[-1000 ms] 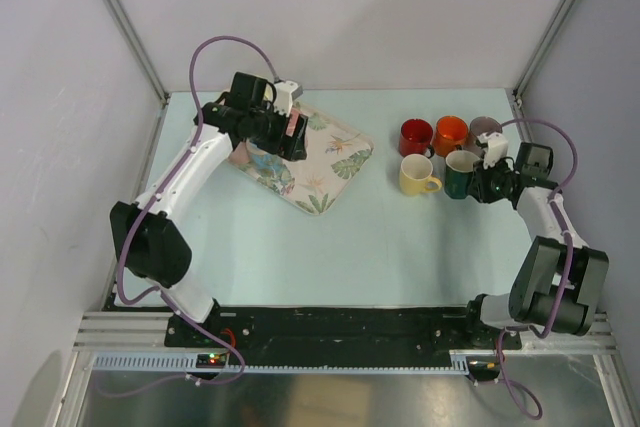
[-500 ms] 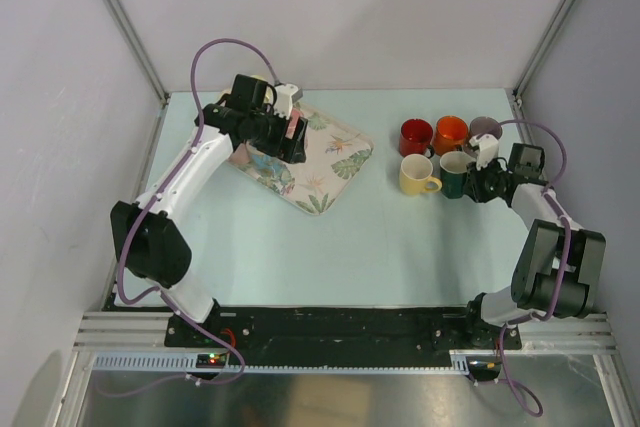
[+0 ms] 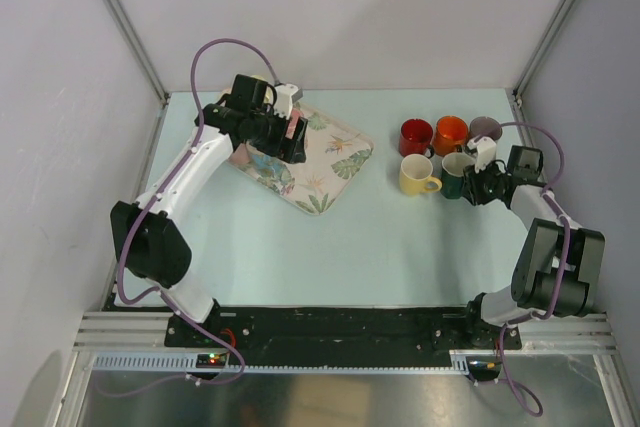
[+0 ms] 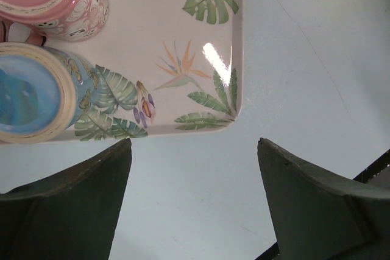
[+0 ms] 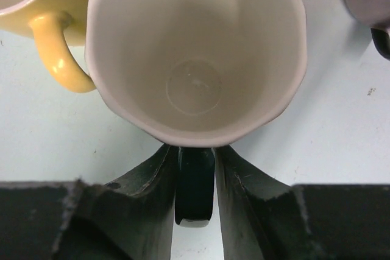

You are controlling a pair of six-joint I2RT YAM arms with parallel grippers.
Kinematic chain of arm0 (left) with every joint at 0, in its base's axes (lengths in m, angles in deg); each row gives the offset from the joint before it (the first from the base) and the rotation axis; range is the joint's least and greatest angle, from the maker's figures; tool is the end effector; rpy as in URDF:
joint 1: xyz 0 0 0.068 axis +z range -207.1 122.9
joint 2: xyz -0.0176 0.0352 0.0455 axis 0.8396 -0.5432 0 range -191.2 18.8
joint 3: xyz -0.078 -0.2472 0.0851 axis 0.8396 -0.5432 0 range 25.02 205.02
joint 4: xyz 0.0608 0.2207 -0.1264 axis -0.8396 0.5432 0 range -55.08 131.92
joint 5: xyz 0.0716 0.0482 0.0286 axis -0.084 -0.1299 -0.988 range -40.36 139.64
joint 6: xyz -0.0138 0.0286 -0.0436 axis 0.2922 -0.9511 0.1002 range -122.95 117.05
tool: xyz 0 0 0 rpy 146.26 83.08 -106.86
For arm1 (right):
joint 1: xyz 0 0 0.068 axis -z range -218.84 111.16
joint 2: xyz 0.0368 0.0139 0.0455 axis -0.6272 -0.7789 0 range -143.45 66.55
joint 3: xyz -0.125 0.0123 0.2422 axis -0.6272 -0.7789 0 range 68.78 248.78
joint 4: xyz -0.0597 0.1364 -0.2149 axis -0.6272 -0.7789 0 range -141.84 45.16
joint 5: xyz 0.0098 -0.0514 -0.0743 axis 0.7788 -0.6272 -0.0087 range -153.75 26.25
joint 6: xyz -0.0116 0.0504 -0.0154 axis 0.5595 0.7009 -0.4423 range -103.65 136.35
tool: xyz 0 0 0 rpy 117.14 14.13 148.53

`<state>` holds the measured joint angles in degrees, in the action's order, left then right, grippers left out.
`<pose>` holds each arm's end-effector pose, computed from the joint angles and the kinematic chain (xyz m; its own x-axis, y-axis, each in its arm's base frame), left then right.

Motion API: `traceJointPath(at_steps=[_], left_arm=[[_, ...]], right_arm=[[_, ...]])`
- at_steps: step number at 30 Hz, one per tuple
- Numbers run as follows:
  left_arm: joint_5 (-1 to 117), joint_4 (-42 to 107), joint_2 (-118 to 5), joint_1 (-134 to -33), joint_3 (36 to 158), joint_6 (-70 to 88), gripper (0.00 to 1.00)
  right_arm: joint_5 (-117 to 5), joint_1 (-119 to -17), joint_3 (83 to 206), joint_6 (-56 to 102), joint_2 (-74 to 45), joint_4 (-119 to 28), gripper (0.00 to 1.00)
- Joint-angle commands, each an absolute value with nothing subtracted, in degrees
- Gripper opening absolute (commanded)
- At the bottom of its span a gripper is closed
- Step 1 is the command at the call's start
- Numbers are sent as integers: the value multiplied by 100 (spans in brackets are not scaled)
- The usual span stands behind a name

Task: Turn the mug right side up
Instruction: Place the cup at the center of the board.

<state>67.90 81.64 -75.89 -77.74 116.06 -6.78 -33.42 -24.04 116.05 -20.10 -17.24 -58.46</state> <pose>0.3318 -0.1369 0.3379 -0.6842 0.3256 -0.6526 0.5689 0.7982 -0.1982 0.2860 -0.0569 0.1980 -0.5422 -0.3871 -0.7458 -0.5151 0.8543 -0.0689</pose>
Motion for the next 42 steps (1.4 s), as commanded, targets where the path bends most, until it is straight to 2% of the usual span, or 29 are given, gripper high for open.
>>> traceJointPath(at_steps=[1, 19, 24, 30, 38, 42], left_arm=[[6894, 8122, -7430, -7780, 11593, -561, 88], [6819, 8119, -7430, -7865, 11584, -613, 87], [6808, 8123, -7451, -7909, 11603, -624, 87], [6790, 8121, -7426, -7934, 11597, -655, 87], [6648, 8132, -7287, -7938, 11519, -802, 88], [6372, 8218, -7148, -7927, 11402, -1040, 89]], right_arm=[[-3274, -2400, 11579, -1970, -1780, -5683, 35], [-3485, -2408, 11559, -1679, -1979, -5090, 40], [-3531, -2419, 11502, -1658, -1888, -5145, 50], [-3563, -2188, 11467, -1582, -1419, -5580, 60], [-3369, -1643, 11658, -1515, -425, -6823, 65], [-3066, -1643, 11878, -1156, 24, -6985, 65]])
